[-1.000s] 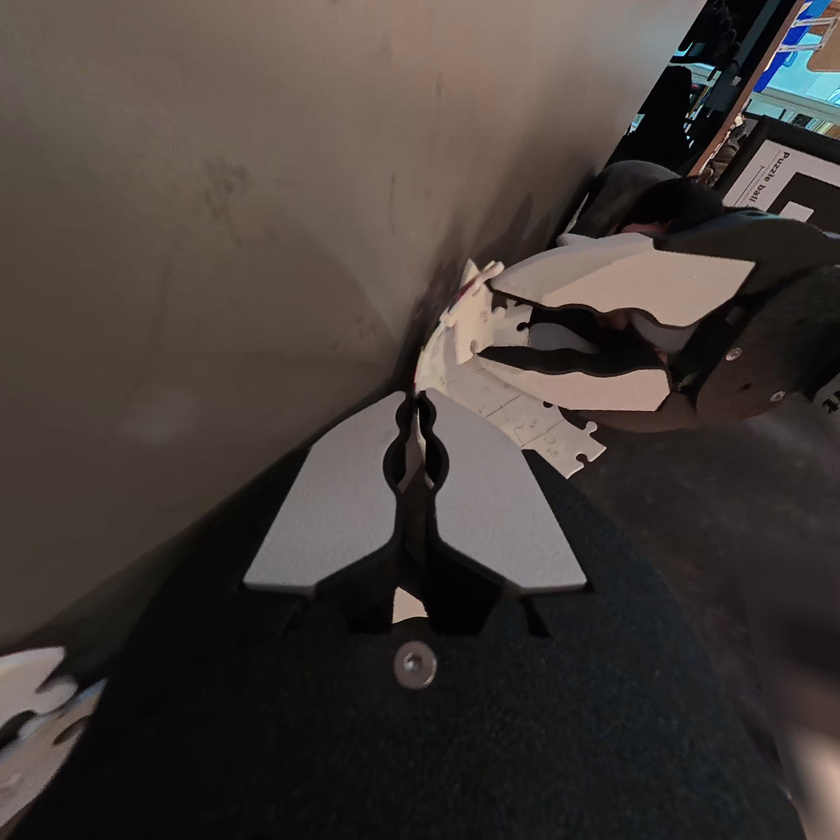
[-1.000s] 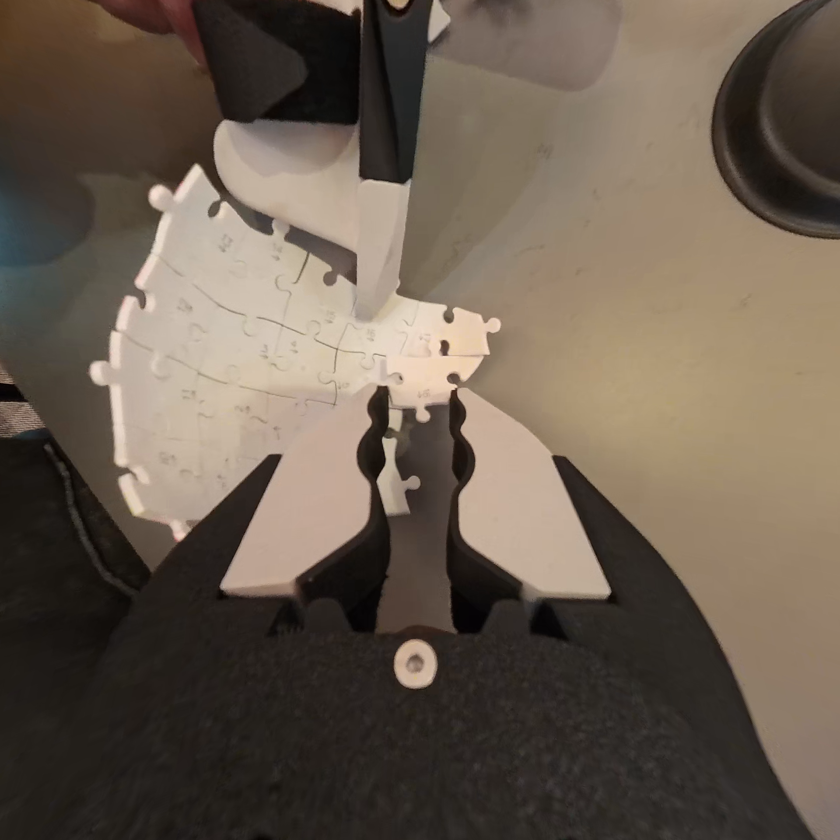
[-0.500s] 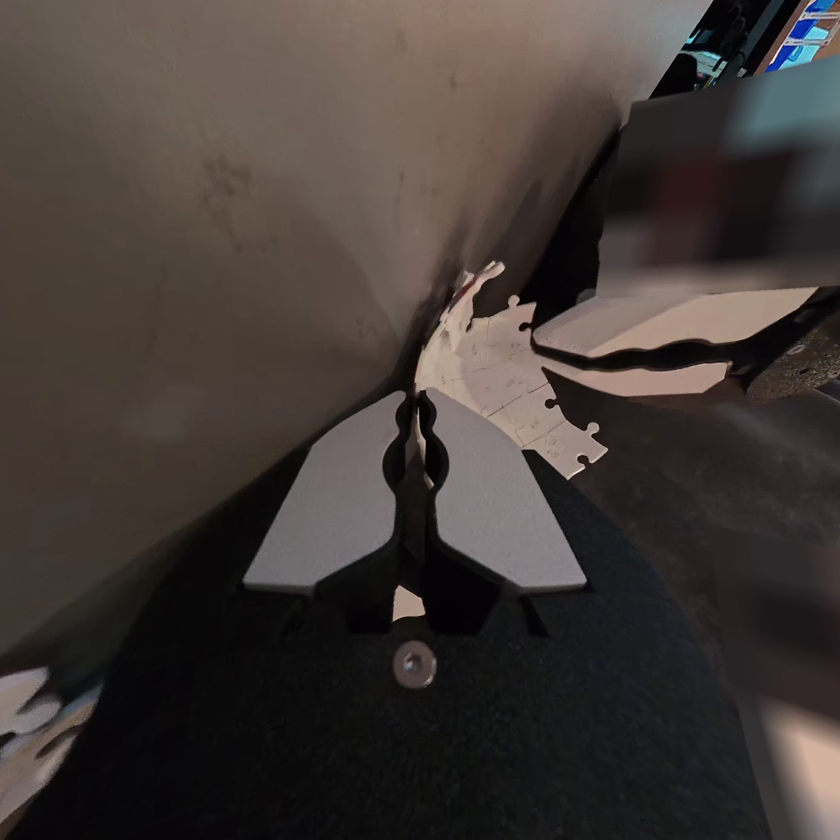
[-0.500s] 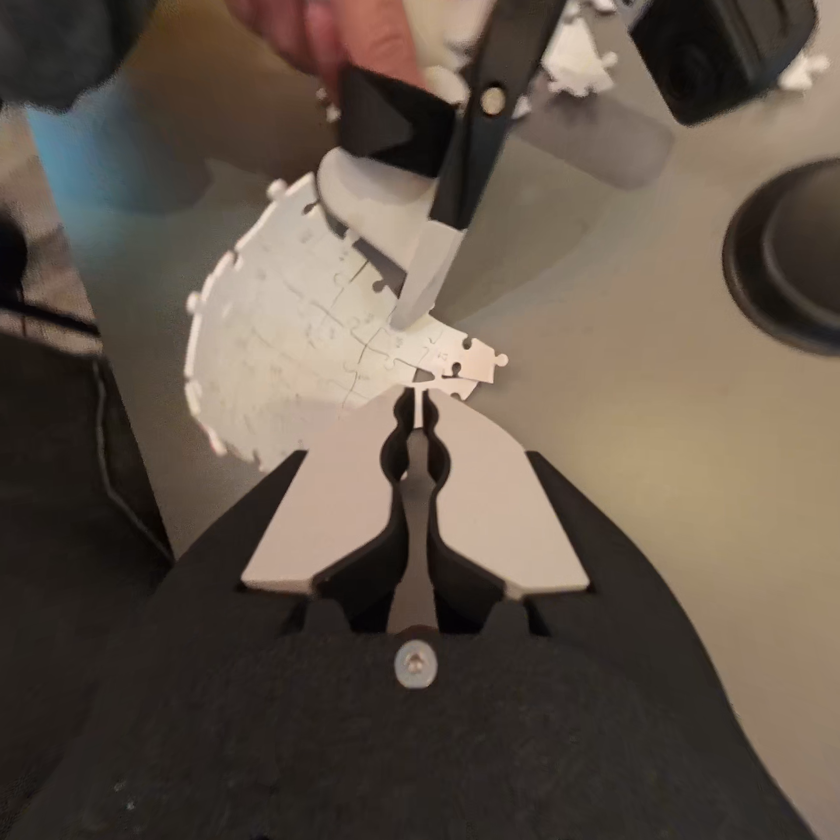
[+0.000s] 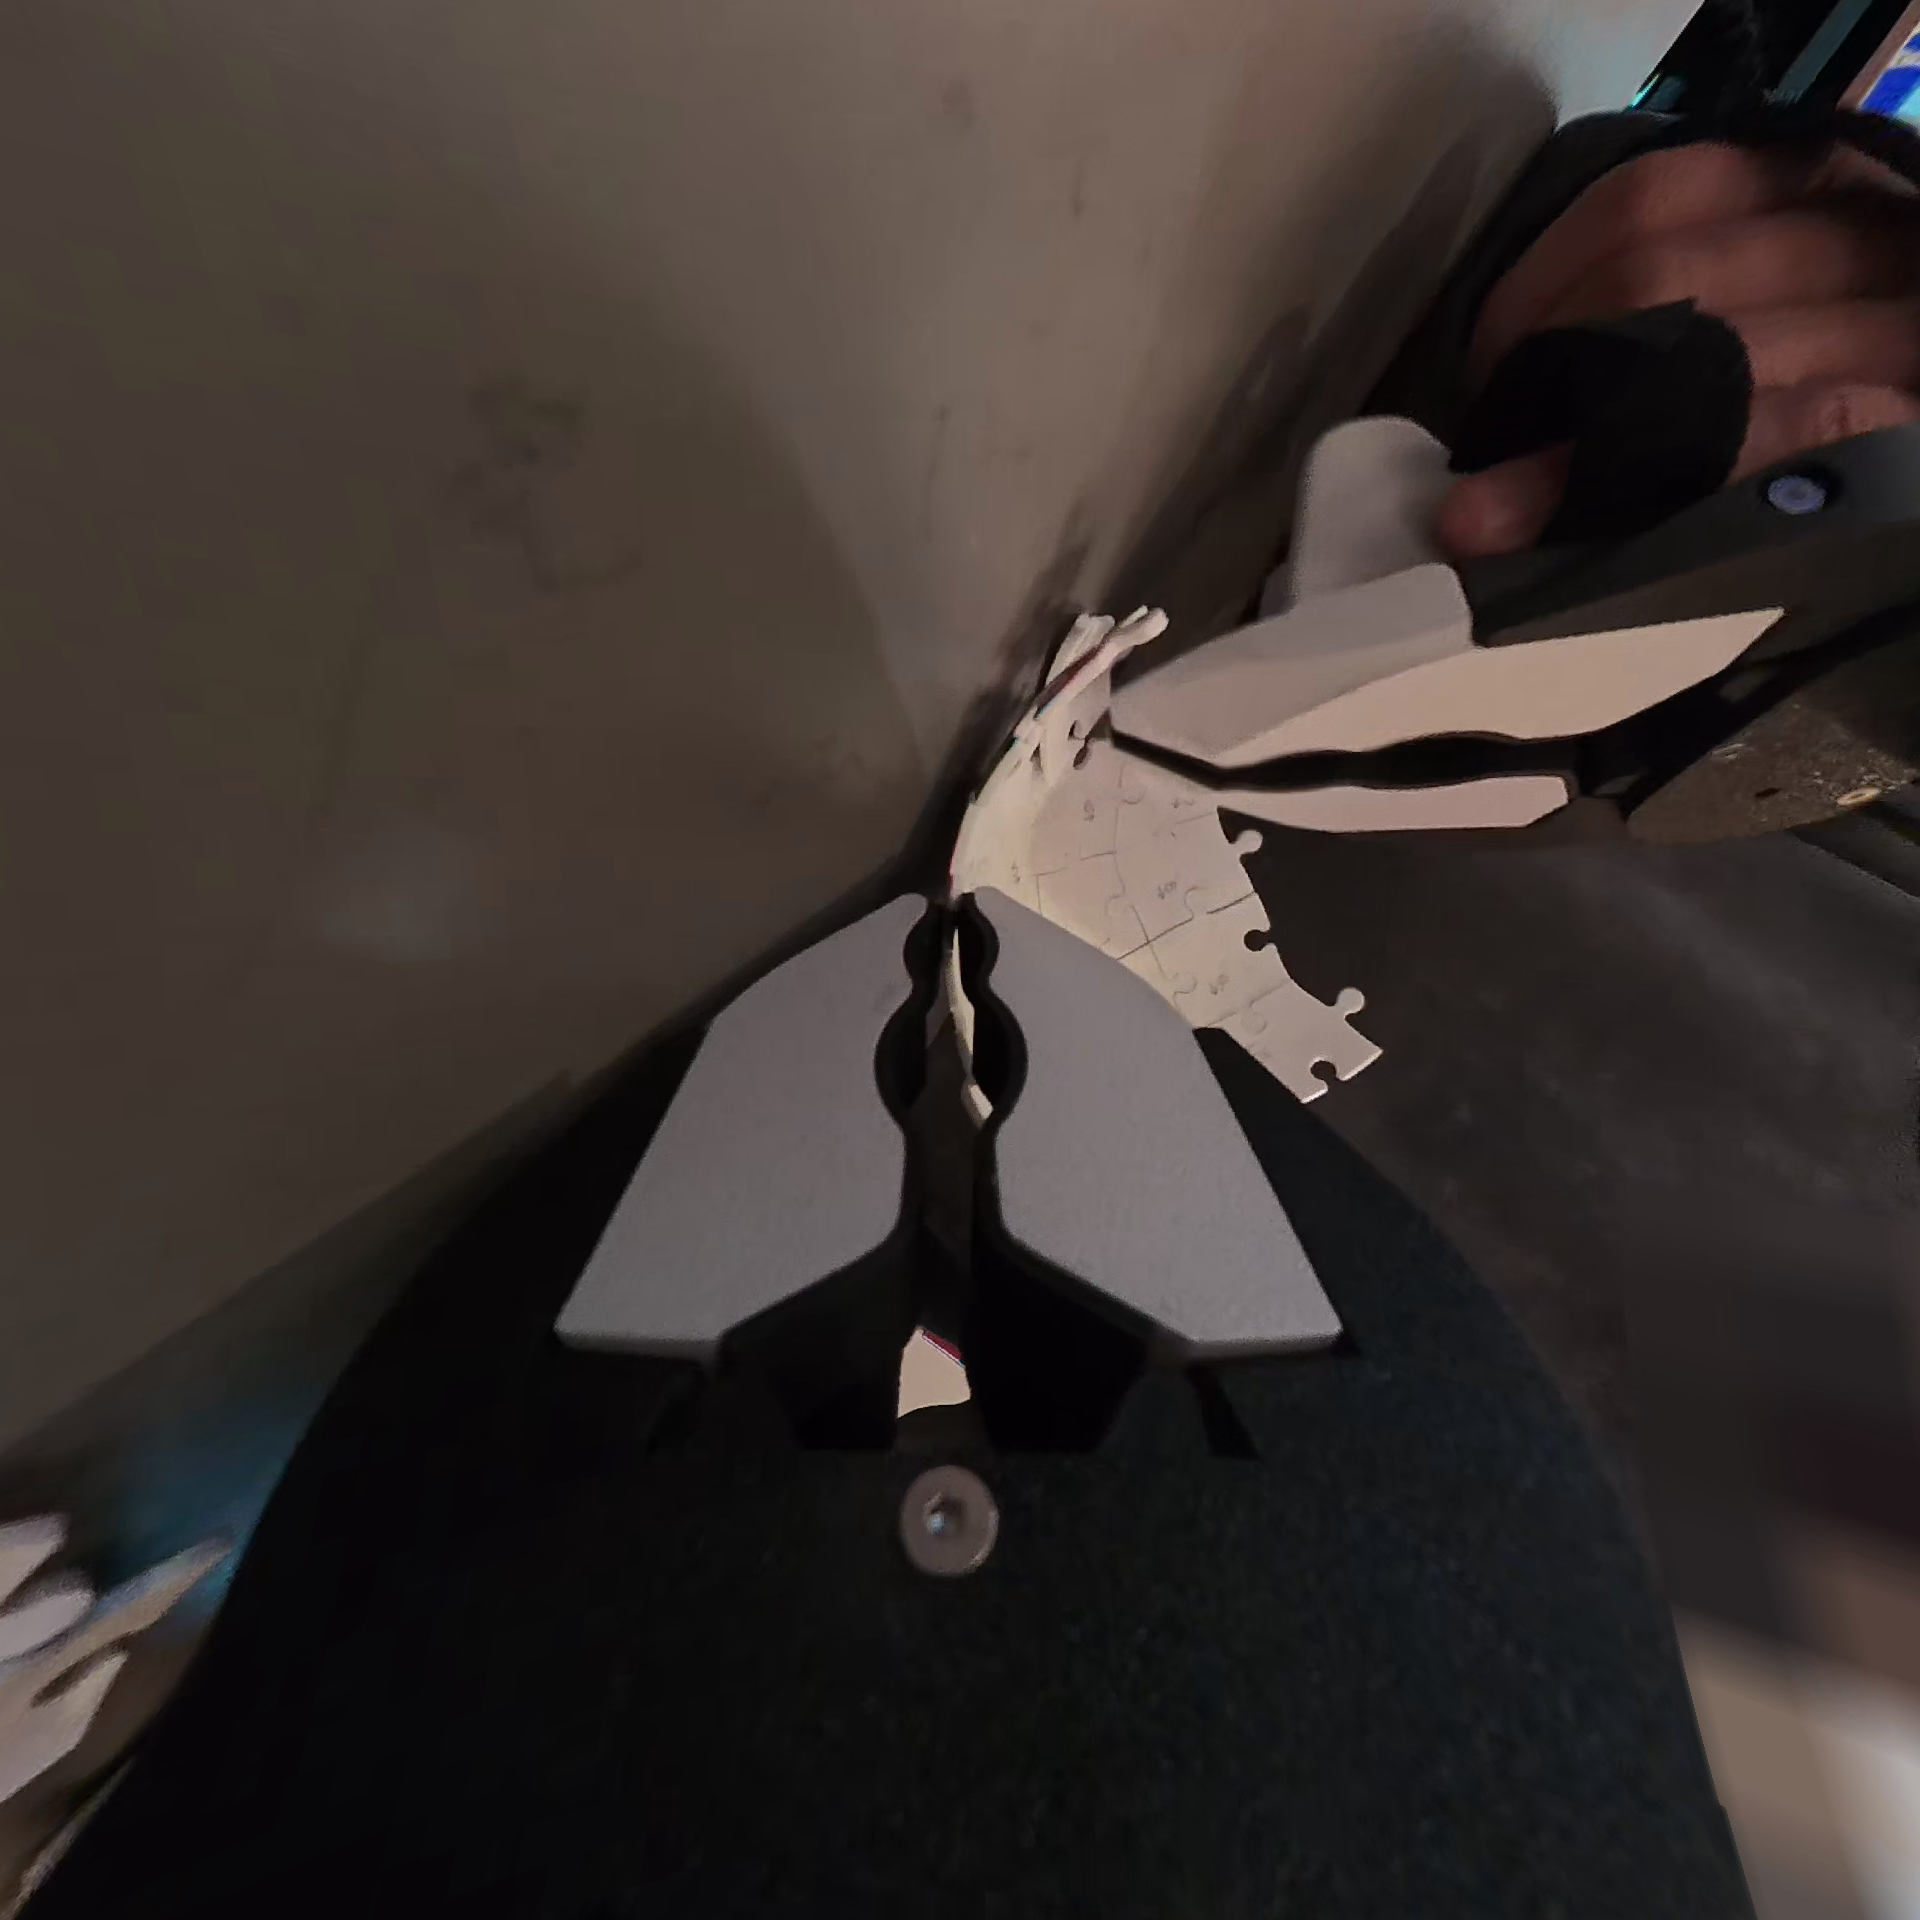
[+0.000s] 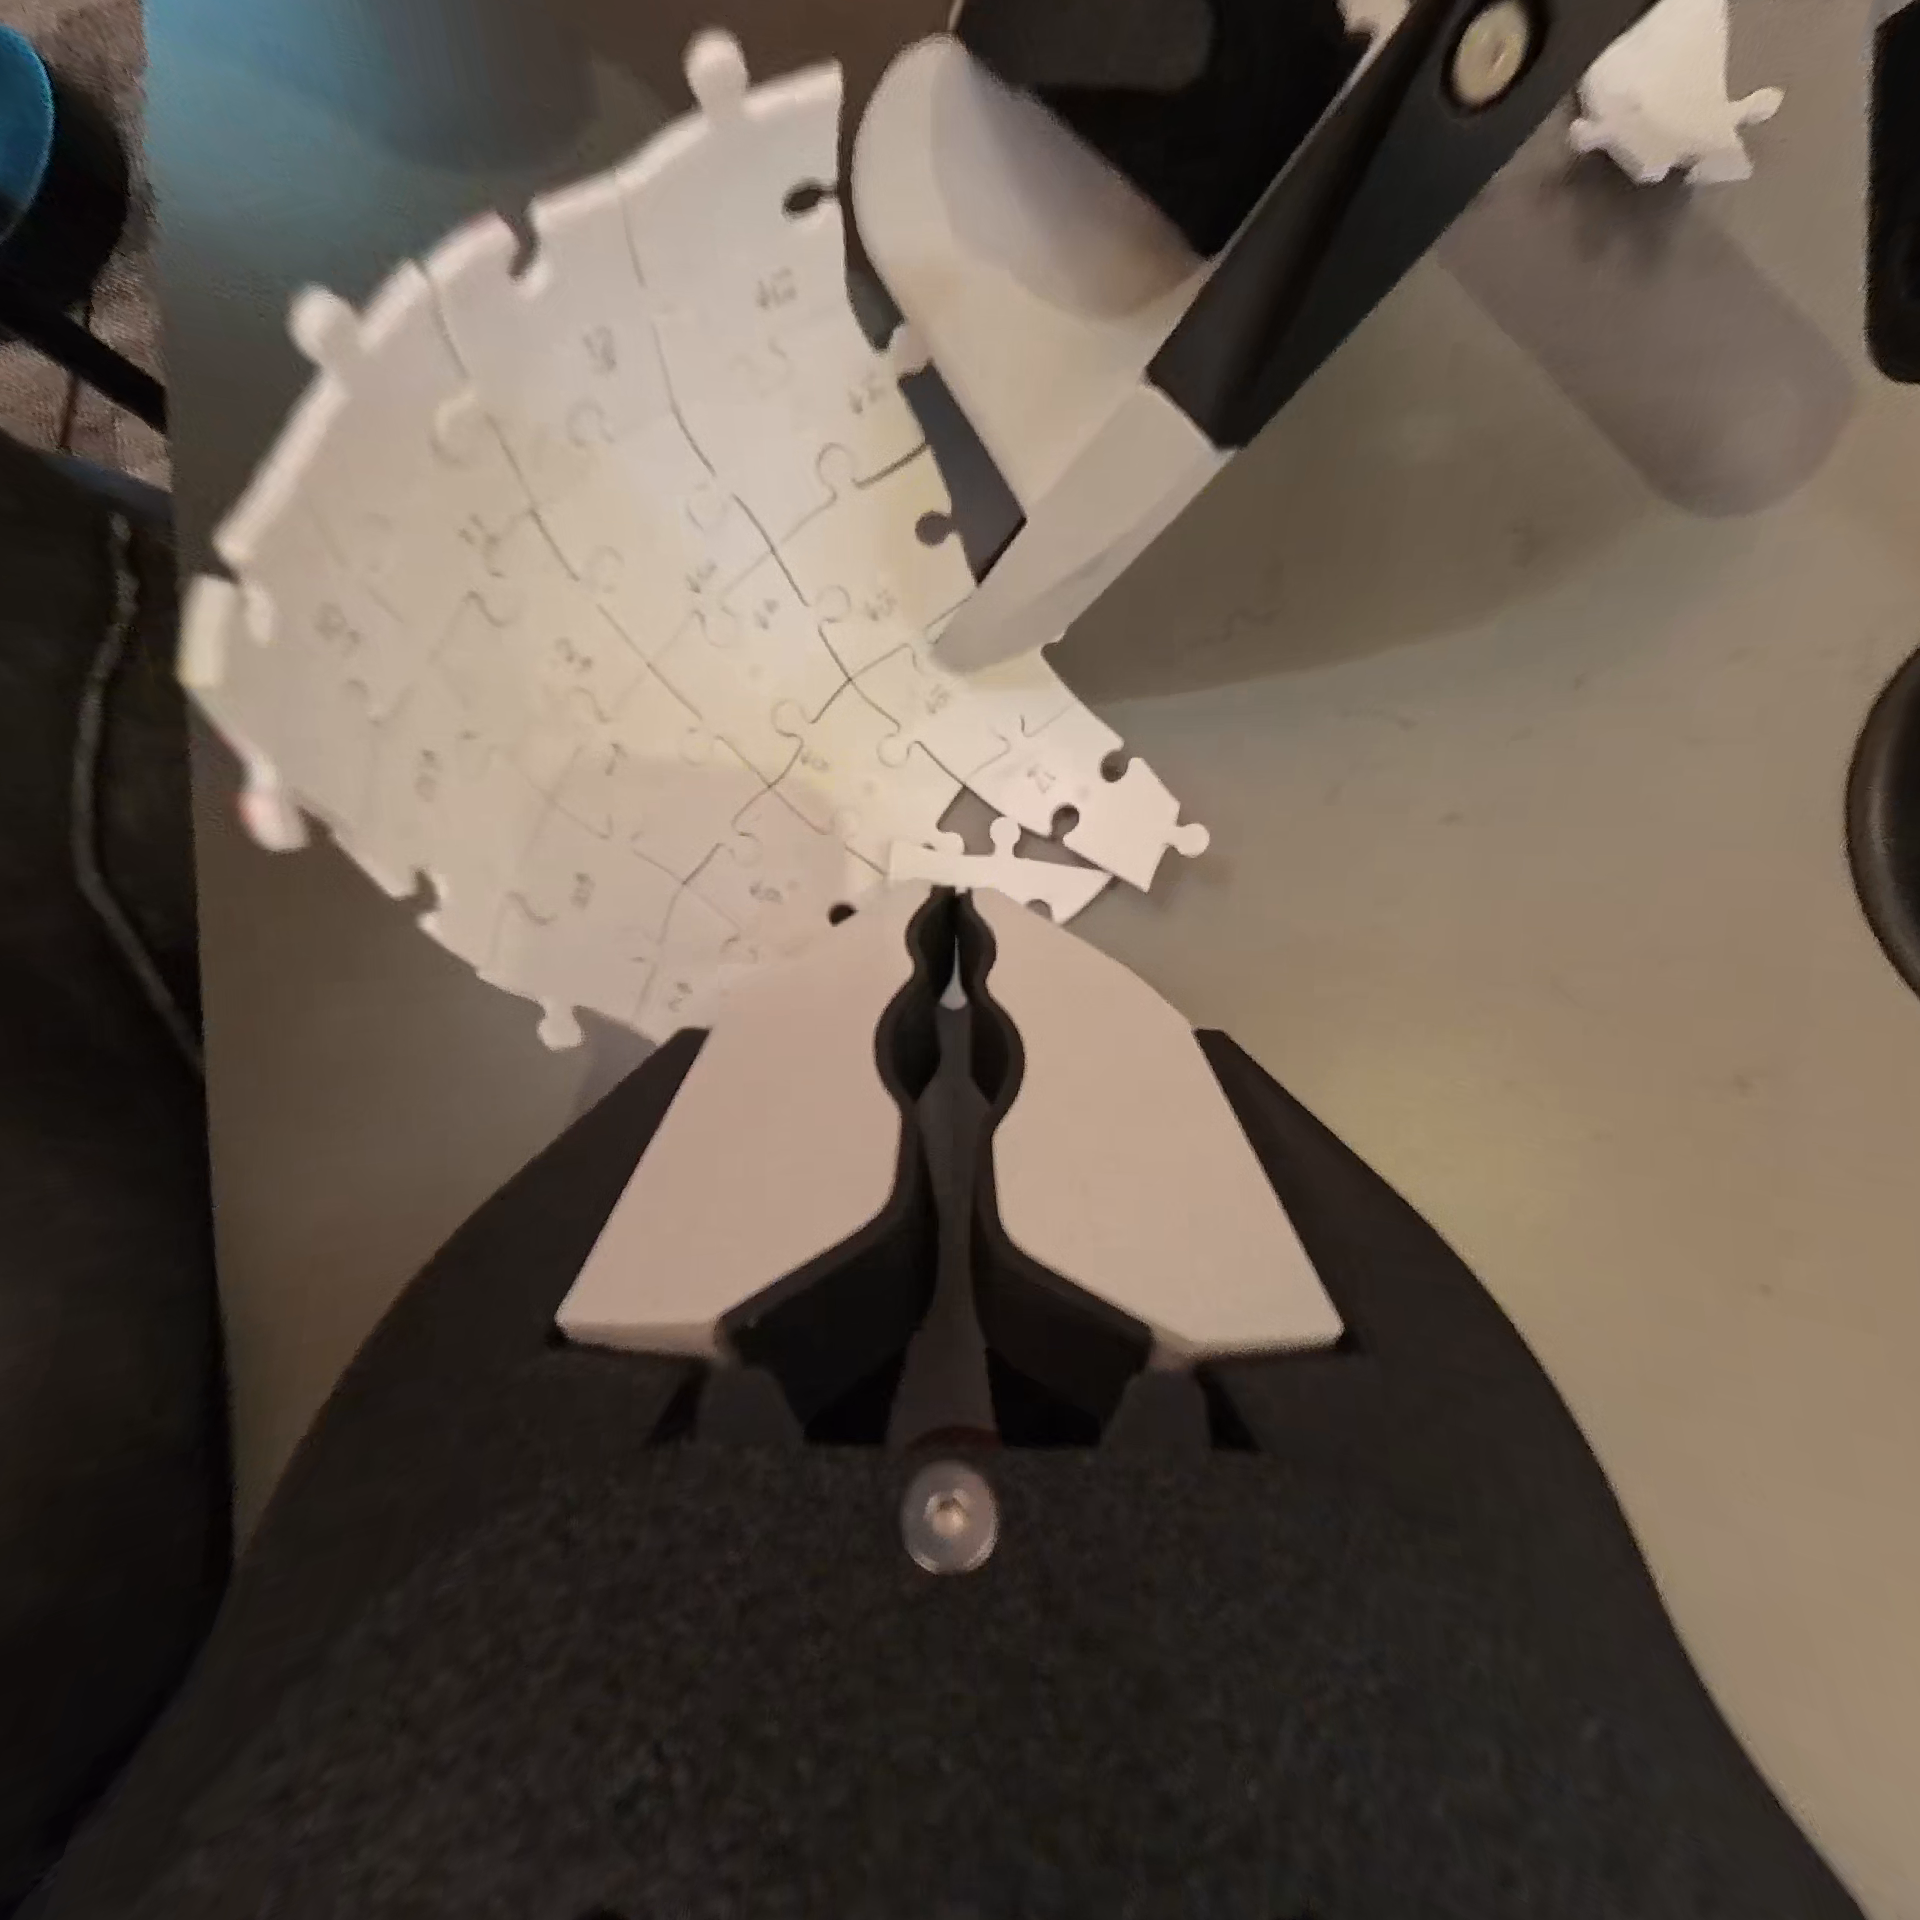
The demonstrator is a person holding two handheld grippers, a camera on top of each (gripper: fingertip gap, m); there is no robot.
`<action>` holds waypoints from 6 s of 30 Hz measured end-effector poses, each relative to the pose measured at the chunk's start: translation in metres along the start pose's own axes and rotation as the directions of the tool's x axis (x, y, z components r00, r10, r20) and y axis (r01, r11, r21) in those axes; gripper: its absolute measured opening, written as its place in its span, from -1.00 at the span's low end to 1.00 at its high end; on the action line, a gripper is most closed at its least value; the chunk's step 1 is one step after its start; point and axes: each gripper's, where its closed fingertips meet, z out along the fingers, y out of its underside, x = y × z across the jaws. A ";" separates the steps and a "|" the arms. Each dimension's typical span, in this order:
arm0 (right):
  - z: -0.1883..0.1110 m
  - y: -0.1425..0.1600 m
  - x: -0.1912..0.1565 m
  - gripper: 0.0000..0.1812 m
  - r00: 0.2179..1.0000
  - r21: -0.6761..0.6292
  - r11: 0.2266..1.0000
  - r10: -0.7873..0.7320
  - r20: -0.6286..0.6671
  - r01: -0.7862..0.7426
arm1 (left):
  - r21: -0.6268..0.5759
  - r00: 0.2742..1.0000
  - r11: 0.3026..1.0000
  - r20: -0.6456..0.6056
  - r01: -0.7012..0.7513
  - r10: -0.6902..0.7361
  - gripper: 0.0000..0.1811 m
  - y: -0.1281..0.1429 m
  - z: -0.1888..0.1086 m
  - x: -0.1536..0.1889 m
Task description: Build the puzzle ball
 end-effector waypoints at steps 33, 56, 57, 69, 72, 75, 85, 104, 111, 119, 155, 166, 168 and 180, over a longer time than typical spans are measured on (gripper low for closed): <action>-0.013 0.010 -0.007 -1.00 0.990 -0.024 0.997 0.078 0.113 -0.076 | -0.010 1.000 1.000 0.029 0.003 -0.003 -0.98 0.000 0.005 0.004; -0.008 0.018 0.008 -1.00 1.000 -0.029 1.000 0.014 0.014 -0.013 | -0.056 0.998 0.997 -0.024 0.058 -0.059 -0.98 -0.005 0.009 0.010; -0.008 0.018 0.007 -1.00 1.000 -0.029 1.000 0.009 0.016 -0.008 | -0.056 0.998 0.997 -0.022 0.060 -0.061 -0.98 -0.005 0.008 0.010; -0.008 0.019 0.002 -1.00 0.984 -0.034 0.987 -0.154 0.086 0.158 | -0.173 0.994 0.979 0.057 0.104 -0.096 -0.98 0.003 0.001 0.004; -0.008 0.020 0.001 -1.00 0.967 -0.023 0.971 -0.233 0.101 0.236 | -0.197 0.993 0.974 0.076 0.108 -0.094 -0.98 0.002 -0.002 0.005; -0.008 0.021 0.000 -1.00 0.951 -0.007 0.957 -0.286 0.121 0.289 | -0.218 0.992 0.970 0.090 0.110 -0.092 -0.98 0.000 -0.004 0.005; -0.007 0.020 0.002 -1.00 0.886 -0.006 0.901 -0.426 0.185 0.434 | -0.288 0.988 0.952 0.139 0.101 -0.063 -0.98 -0.008 -0.007 0.010; -0.015 0.007 0.000 -1.00 0.909 0.051 0.918 -0.396 0.131 0.393 | -0.288 0.985 0.954 0.167 0.086 -0.038 -0.98 -0.011 0.000 0.014; -0.002 0.011 -0.001 -1.00 0.917 0.003 0.924 -0.379 0.127 0.382 | -0.288 0.987 0.954 0.154 0.081 -0.038 -0.98 -0.012 0.003 0.013; -0.001 0.011 0.000 -1.00 0.925 -0.006 0.933 -0.355 0.133 0.359 | -0.279 0.989 0.958 0.144 0.073 -0.033 -0.98 -0.012 0.004 0.012; -0.005 0.008 -0.011 -1.00 0.951 -0.018 0.963 -0.264 0.158 0.271 | -0.260 0.992 0.965 0.124 0.041 -0.009 -0.97 -0.013 0.006 0.010; -0.009 -0.001 -0.012 -1.00 0.952 -0.002 0.963 -0.267 0.147 0.271 | -0.248 0.992 0.969 0.127 0.010 0.023 -0.98 -0.011 0.006 0.014; -0.021 -0.002 0.003 -1.00 0.968 0.020 0.971 -0.238 0.077 0.237 | -0.234 0.991 0.972 0.129 -0.008 0.040 -0.98 -0.010 0.005 0.014; -0.084 0.016 0.040 -1.00 0.945 0.297 0.955 0.123 -0.303 -0.029 | 0.231 0.978 0.950 0.067 -0.208 0.198 -0.98 -0.015 -0.006 0.014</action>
